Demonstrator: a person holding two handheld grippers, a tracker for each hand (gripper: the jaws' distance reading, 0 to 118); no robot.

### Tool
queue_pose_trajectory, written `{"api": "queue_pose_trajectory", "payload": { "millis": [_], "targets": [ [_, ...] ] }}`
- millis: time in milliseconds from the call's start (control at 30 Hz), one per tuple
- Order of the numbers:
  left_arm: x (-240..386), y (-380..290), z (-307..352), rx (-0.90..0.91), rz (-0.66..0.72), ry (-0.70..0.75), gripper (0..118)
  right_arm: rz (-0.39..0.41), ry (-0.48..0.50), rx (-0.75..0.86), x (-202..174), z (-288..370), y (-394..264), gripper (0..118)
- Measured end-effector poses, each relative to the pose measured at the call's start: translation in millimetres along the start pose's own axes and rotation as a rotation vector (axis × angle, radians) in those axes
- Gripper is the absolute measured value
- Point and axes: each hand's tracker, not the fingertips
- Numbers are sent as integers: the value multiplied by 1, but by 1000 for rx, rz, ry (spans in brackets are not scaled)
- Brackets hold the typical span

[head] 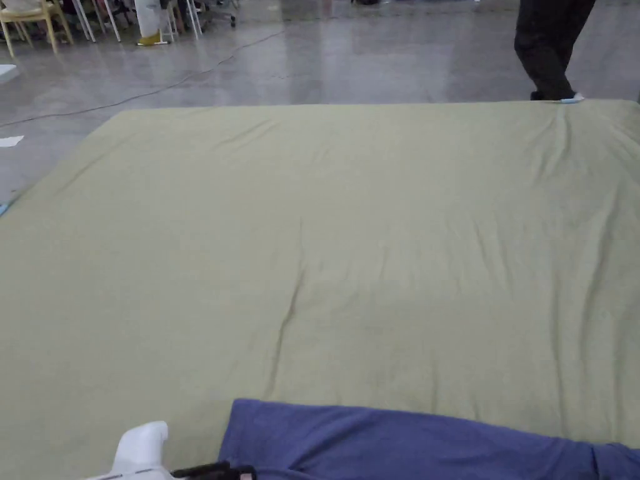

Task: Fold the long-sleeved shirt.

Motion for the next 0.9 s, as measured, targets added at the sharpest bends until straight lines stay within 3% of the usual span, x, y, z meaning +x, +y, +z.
{"api": "queue_pose_trajectory", "payload": {
  "millis": [33,67,133,233,333,433,600,633,733,767,900],
  "targets": [
    [-12,10,-5,-2,1,22,115,0,23,-1,-4,2,-3,0],
    [-22,20,-13,-14,-10,48,117,-2,35,0,-5,2,-2,0],
    [-48,37,-21,-11,-19,49,117,6,43,-1,-10,1,-2,0],
    [-77,42,-55,-103,82,50,117,21,66,0,-19,-2,-4,0],
    [-102,36,-91,-202,203,-66,118,10,127,-18,-25,-7,-6,0],
    [-99,42,-100,-108,172,-153,118,1,179,-38,-27,-13,-6,0],
    [-105,52,-114,-165,231,-255,118,-28,256,-68,-35,-27,-7,0],
    [-113,59,-116,-107,114,-167,118,-33,262,-69,-37,-31,-7,0],
    [-115,56,-123,-92,135,-228,118,-52,278,-80,-38,-41,-8,0],
    [-111,50,-127,-132,257,-347,118,-59,283,-82,-39,-43,-8,0],
    [-102,45,-137,-114,305,-438,114,-73,295,-90,-43,-47,-8,0]
  ]
}}
